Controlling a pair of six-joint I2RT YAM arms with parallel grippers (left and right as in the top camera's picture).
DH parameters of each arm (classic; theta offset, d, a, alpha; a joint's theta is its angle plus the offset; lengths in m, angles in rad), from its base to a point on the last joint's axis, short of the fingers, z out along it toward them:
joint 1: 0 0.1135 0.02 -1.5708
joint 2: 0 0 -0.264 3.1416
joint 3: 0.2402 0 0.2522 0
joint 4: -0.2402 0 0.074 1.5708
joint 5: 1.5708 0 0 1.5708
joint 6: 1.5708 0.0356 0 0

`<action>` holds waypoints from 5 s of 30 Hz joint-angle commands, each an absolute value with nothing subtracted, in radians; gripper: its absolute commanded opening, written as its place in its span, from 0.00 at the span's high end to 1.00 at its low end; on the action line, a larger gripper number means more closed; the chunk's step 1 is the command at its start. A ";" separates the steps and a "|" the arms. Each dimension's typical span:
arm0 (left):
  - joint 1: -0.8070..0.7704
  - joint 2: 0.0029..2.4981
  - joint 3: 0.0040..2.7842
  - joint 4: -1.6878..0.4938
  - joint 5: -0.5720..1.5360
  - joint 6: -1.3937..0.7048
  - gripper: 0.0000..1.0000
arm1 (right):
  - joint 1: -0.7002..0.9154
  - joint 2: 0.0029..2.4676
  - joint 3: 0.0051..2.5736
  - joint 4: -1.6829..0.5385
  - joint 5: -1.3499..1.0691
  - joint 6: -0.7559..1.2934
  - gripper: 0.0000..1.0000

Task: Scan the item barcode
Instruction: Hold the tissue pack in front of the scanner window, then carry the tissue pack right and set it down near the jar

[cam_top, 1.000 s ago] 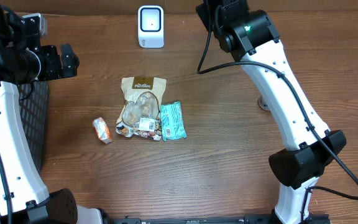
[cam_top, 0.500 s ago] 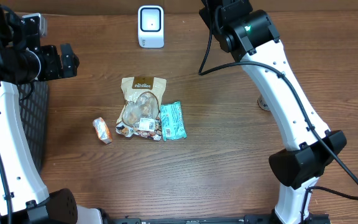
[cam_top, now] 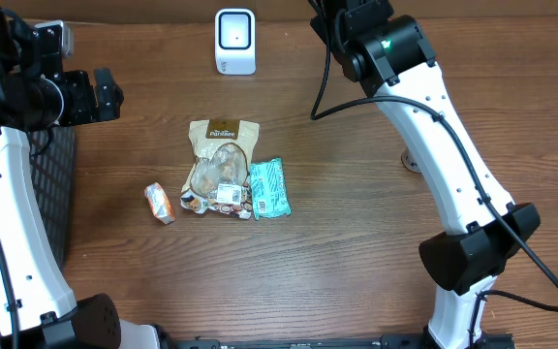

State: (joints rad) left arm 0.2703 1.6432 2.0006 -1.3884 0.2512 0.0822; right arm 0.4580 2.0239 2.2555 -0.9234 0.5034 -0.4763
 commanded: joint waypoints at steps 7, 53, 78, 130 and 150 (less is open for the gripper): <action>0.268 1.647 2.013 -1.387 0.259 0.101 0.00 | 0.453 1.975 2.284 -0.884 0.470 -0.552 0.96; 0.268 1.647 2.013 -1.387 0.259 0.101 0.01 | 0.479 1.850 2.283 -0.902 0.215 -0.496 0.96; 0.268 1.647 2.013 -1.387 0.259 0.101 0.01 | 0.476 2.209 2.276 -0.447 0.173 -0.678 0.96; 0.268 1.647 2.013 -1.387 0.259 0.101 0.00 | 0.431 2.040 2.273 -0.640 -0.005 -0.052 0.96; 0.268 1.647 2.013 -1.387 0.259 0.101 0.00 | 0.162 1.944 1.932 -1.264 -0.032 0.289 0.96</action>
State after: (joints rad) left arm 0.2703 1.6432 2.0006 -1.3884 0.2512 0.0822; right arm 0.1921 1.9594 2.0186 -1.3033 -0.0246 0.2630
